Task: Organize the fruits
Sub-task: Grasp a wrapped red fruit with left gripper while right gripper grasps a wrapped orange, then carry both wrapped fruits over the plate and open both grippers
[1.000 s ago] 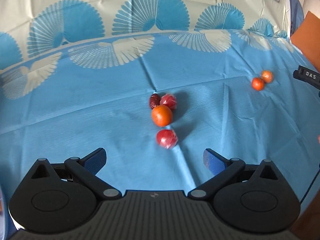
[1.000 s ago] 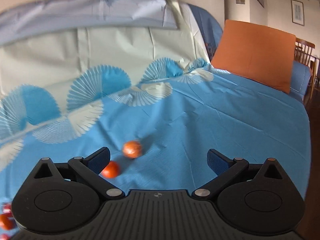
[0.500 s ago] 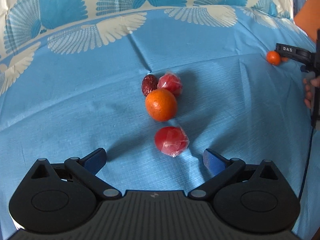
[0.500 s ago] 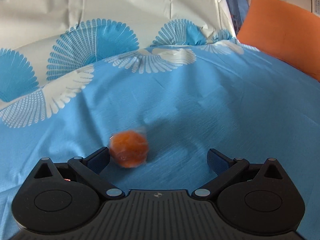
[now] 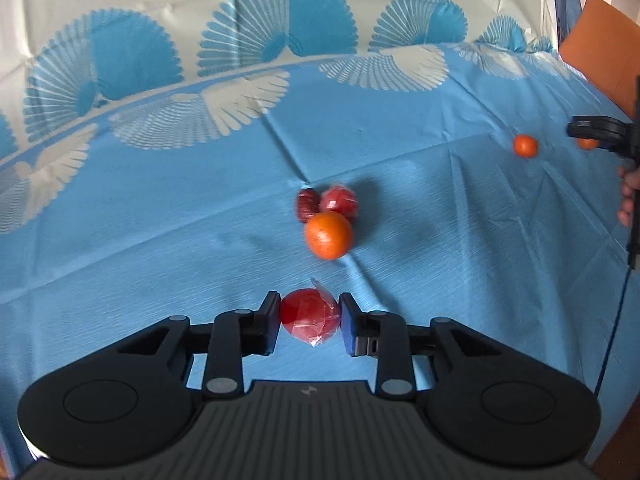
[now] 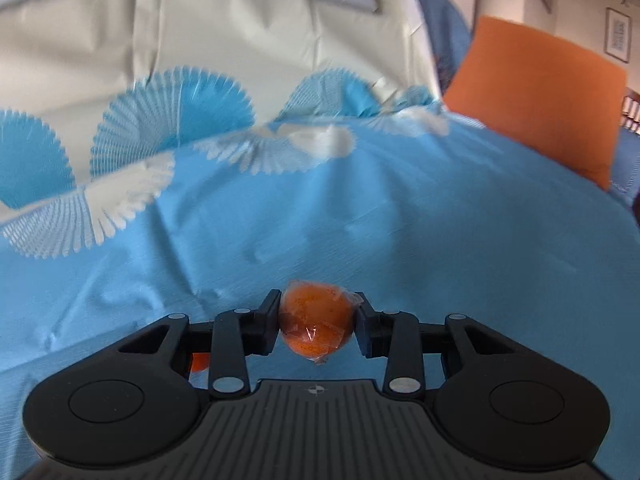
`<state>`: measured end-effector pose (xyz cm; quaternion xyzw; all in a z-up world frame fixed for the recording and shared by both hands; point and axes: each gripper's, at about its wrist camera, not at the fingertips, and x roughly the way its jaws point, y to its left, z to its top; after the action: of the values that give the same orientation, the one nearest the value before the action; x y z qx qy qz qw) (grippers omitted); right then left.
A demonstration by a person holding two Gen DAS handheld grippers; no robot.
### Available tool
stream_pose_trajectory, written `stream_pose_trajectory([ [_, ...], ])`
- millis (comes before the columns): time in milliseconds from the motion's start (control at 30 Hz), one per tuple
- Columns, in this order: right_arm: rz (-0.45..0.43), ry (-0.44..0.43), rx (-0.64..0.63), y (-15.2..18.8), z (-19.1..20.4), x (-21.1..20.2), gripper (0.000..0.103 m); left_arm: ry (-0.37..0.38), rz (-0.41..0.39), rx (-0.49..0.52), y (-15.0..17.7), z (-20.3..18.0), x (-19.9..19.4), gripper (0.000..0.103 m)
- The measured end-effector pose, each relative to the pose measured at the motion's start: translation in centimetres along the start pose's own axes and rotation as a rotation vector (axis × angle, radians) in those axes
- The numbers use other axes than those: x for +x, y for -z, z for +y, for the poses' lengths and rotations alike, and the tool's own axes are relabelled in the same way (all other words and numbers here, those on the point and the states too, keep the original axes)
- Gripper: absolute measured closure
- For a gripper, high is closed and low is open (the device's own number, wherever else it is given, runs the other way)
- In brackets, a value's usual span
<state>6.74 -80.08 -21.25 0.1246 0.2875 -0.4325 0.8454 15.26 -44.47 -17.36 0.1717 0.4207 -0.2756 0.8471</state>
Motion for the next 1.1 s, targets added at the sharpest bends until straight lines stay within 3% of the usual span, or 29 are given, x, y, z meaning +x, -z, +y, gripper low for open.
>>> stream_pose_trajectory([
  [200, -0.157, -0.088, 0.01, -1.3, -1.3, -13.0, 0.064, -0.056, -0.022, -0.028, 1.9, 5.1, -9.0, 0.069],
  [467, -0.19, -0.374, 0.008, 0.4, 3.7, -30.8, 0.064, -0.186, -0.014, -0.118, 6.3, 12.8, -20.7, 0.069],
  [800, -0.058, -0.742, -0.129, 7.5, 14.2, -47.4, 0.064, -0.235, 0.01, -0.262, 15.7, 19.5, -31.7, 0.069],
  [1100, 0.048, -0.895, -0.322, 13.9, 20.1, -57.0, 0.064, -0.257, -0.026, -0.374, 22.3, 23.7, -36.9, 0.069],
])
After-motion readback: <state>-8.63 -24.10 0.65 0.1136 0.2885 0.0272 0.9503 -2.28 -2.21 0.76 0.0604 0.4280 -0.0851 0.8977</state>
